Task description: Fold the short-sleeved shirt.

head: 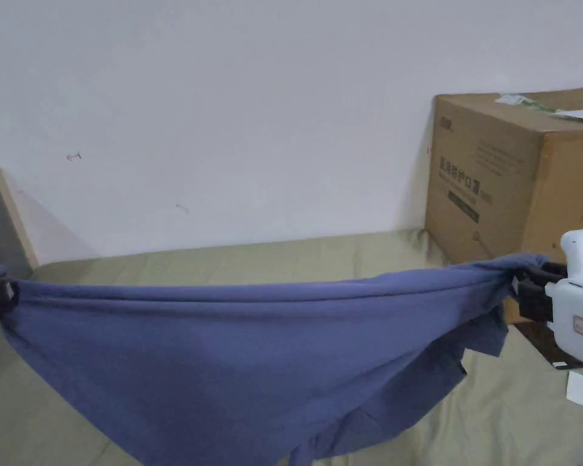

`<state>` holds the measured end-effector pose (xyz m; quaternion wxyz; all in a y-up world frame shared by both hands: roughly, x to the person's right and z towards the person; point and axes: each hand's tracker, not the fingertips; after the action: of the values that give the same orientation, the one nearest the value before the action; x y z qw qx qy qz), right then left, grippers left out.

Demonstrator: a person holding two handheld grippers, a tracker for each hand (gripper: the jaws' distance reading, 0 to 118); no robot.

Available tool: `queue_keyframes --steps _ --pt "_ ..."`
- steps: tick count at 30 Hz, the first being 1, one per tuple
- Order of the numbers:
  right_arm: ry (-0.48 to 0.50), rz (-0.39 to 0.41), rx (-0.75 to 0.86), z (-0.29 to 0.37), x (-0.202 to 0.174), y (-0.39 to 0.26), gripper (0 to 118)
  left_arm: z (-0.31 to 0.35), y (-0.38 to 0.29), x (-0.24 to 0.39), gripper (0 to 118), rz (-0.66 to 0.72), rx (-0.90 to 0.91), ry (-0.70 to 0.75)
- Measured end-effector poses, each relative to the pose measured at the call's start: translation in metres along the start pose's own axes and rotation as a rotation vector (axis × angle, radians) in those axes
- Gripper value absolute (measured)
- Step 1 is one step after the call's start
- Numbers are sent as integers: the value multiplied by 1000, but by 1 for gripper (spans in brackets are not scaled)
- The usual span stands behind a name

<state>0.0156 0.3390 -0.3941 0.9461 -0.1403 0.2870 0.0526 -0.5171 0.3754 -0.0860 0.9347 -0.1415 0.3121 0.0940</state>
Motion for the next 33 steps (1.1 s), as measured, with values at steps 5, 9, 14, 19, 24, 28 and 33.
queue_keyframes --steps 5,9,14,19,24,28,33 --pt "-37 119 61 -12 -21 79 6 -19 45 -8 6 -15 51 -11" --pt "-43 150 105 -42 -35 126 6 -59 76 -5 6 -27 85 26" --pt "-86 176 123 -103 -40 164 6 -122 116 8 6 19 105 32" --pt "-119 179 89 -174 -35 173 6 -180 134 29 6 -57 117 65" --pt "-135 205 47 -241 -36 163 6 -235 125 39 6 -121 86 94" --pt "-149 134 -5 -283 -35 132 6 -274 99 41 6 -91 50 106" --pt "-129 95 -146 -324 -32 56 6 -313 27 45 6 -128 -65 91"
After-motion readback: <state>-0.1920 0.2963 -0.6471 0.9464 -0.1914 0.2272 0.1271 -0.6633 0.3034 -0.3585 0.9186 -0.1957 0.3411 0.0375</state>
